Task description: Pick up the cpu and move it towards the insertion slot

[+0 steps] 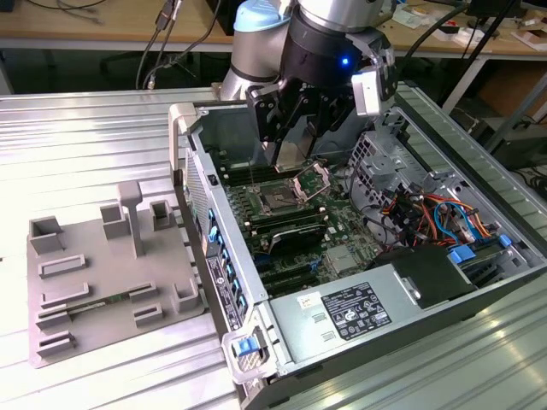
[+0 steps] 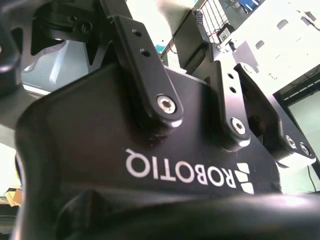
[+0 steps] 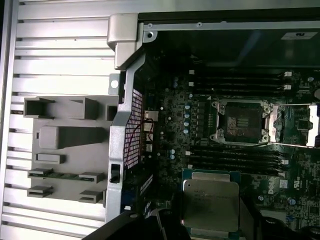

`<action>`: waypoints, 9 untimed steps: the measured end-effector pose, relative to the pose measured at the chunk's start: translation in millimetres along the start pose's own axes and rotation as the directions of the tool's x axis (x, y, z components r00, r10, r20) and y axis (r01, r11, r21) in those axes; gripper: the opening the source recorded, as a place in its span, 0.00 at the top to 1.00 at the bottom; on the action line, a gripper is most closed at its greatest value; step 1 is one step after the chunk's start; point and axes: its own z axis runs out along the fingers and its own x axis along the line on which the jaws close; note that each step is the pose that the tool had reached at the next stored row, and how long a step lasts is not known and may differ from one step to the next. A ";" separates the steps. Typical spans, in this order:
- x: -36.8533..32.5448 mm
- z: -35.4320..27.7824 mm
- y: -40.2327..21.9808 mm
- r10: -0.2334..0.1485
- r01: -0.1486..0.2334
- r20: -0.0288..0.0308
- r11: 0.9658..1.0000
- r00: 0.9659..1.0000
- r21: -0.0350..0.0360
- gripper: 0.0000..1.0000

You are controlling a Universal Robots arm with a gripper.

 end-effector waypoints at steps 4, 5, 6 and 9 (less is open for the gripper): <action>-1.8 0.2 -0.1 0.000 0.000 0.000 1.000 1.000 0.000 0.47; -2.3 0.3 -0.2 0.000 0.000 0.000 1.000 1.000 0.000 0.47; -2.9 0.3 -0.2 0.000 0.000 0.000 1.000 1.000 0.000 0.47; -5.4 0.6 -0.3 0.000 0.000 0.000 1.000 1.000 0.000 0.47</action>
